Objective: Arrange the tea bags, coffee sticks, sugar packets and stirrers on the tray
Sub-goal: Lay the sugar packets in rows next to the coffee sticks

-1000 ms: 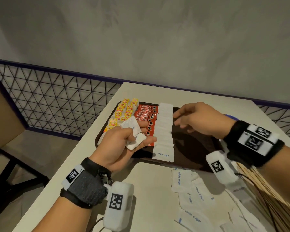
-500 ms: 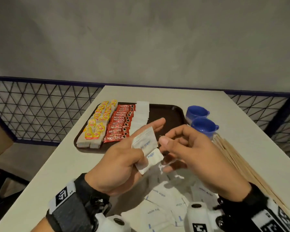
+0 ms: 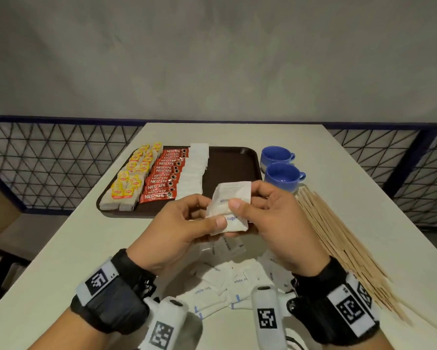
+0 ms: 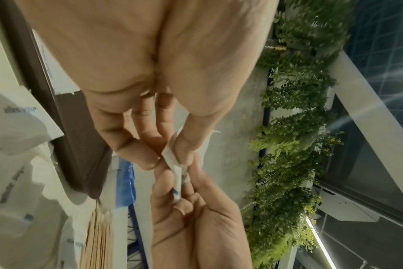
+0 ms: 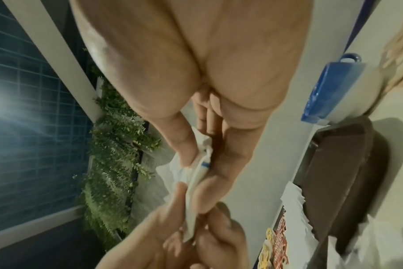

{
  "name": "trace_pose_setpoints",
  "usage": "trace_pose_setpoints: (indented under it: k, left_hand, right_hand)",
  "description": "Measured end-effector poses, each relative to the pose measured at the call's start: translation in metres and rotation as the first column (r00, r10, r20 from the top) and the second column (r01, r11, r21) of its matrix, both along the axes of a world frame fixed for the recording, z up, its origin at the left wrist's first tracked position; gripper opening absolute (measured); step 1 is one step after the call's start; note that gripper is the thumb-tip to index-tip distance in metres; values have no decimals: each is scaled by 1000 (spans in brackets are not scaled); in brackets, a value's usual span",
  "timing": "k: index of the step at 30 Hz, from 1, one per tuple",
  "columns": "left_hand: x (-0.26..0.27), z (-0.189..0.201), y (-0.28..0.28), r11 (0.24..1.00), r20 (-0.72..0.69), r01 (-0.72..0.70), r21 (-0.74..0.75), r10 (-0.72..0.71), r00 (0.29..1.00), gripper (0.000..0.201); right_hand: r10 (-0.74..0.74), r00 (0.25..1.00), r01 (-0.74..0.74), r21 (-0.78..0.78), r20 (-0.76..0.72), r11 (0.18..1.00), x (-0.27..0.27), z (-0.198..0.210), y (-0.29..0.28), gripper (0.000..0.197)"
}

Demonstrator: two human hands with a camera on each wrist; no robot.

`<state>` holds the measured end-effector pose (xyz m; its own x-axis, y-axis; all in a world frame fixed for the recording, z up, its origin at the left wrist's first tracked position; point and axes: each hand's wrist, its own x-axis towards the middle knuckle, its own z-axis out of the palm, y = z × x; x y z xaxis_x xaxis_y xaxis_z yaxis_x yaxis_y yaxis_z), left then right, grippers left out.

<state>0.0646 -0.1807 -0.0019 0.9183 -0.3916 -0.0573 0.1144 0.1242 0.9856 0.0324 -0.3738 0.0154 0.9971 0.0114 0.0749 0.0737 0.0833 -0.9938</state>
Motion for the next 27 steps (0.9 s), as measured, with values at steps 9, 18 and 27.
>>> trace_pose_setpoints:
  k: [9, 18, 27]
  left_hand:
    - [10, 20, 3, 973, 89, -218, -75, 224, 971, 14]
    - [19, 7, 3, 990, 27, -138, 18, 137, 990, 20]
    - [35, 3, 3, 980, 163, -55, 191, 24, 986, 47]
  right_hand:
    - [103, 995, -103, -51, -3, 993, 29, 22, -19, 21]
    - [98, 994, -97, 32, -41, 995, 35, -4, -23, 26]
    - [-15, 999, 15, 5, -31, 1000, 37, -16, -22, 26]
